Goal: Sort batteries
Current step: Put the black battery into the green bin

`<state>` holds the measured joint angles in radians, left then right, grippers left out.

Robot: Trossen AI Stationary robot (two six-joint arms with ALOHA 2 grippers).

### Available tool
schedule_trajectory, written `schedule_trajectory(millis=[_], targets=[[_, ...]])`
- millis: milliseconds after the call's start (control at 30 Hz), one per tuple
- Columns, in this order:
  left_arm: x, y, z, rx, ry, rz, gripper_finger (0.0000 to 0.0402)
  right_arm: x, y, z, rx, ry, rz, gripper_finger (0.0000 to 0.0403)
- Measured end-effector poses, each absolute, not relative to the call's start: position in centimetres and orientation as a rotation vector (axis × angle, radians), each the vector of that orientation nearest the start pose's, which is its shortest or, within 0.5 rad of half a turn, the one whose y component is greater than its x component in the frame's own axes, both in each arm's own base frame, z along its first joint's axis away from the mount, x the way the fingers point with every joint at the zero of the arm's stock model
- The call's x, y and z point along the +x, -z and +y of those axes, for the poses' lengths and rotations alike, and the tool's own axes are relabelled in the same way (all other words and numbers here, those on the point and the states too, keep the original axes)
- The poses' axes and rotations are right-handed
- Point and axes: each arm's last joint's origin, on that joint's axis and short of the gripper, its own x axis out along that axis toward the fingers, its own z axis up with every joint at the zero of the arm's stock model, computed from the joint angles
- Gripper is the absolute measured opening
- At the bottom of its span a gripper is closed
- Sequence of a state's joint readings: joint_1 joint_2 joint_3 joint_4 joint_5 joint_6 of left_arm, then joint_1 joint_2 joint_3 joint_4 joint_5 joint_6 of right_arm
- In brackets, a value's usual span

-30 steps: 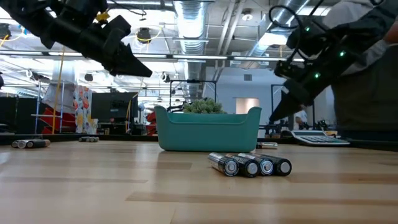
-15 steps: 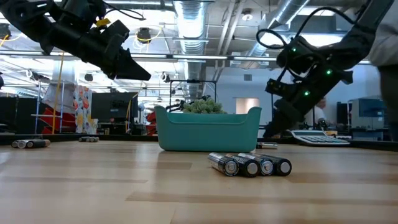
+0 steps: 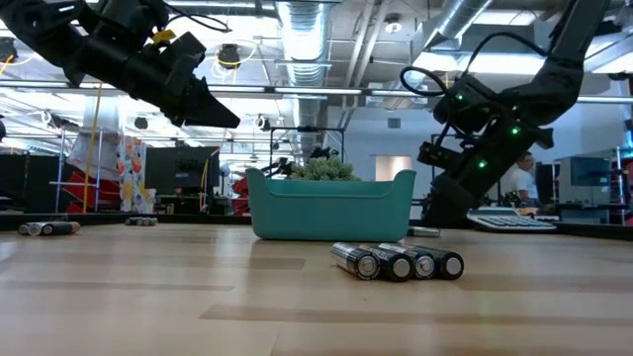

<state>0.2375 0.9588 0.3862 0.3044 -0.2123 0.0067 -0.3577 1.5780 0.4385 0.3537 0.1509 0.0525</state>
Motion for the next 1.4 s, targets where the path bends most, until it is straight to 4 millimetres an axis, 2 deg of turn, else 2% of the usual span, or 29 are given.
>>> schedule_trajectory(millis=[300, 700, 900, 1133, 1400], targets=[[19.2, -21.2, 5.3, 0.002, -0.447, 0.272, 0.0072, 23.0, -10.2, -9.2, 0.131, 0.508, 0.772, 0.0043], [19.2, -21.2, 5.3, 0.0, -0.447, 0.27, 0.0072, 22.9, -10.7, -9.2, 0.138, 0.517, 0.745, 0.0033], [19.2, -21.2, 5.3, 0.0, -0.447, 0.27, 0.0072, 22.7, -12.7, -9.1, 0.13, 0.524, 0.668, 0.0033], [19.2, -21.2, 5.3, 0.0, -0.447, 0.269, 0.0072, 22.2, -16.1, -8.5, 0.107, 0.508, 0.517, 0.0033], [19.3, -21.3, 5.3, 0.0, -0.448, 0.261, 0.0072, 22.1, -19.5, -5.8, 0.1, 0.318, 0.34, 0.0034]])
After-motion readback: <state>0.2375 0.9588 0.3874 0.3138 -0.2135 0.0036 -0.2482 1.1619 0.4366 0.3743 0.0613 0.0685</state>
